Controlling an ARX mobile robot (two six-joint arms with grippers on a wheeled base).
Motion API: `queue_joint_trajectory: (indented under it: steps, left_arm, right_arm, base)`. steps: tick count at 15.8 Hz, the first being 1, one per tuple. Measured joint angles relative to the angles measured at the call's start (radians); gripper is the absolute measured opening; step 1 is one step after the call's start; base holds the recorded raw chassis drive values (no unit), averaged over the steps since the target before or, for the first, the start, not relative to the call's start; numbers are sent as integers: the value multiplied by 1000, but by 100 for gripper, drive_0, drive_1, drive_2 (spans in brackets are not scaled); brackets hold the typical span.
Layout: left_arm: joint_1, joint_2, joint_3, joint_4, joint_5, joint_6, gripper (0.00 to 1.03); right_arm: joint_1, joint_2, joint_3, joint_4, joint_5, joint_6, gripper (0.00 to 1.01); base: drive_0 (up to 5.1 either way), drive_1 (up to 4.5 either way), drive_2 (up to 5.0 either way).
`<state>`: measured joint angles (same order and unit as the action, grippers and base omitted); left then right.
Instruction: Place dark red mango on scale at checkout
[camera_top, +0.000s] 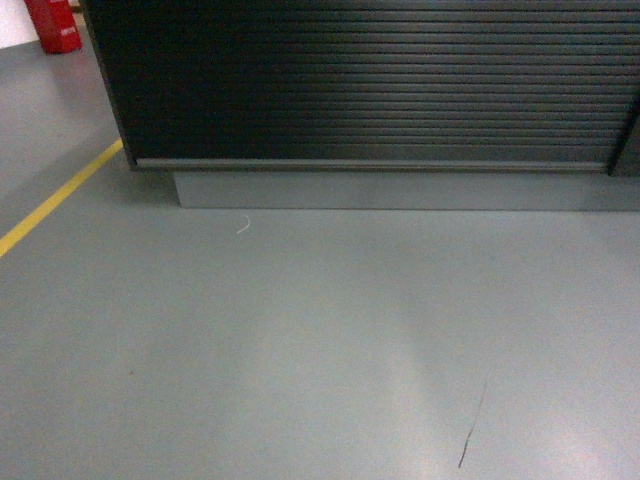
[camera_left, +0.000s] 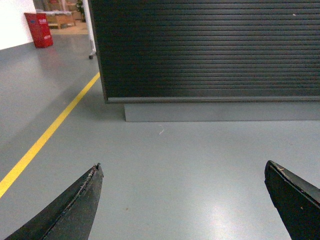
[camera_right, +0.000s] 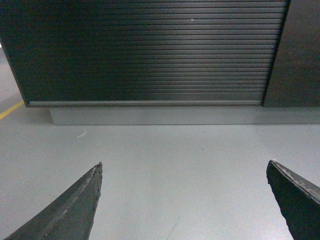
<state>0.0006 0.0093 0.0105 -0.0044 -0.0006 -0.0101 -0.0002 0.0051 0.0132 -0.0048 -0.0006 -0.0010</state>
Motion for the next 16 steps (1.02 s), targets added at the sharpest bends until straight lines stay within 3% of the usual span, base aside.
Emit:
queue_joint_trajectory:
  steps: [16]
  left_arm:
    - [0,0,0,1,0,0,98]
  right_arm:
    - [0,0,0,0,0,0,98]
  base:
    - [14,425,-397]
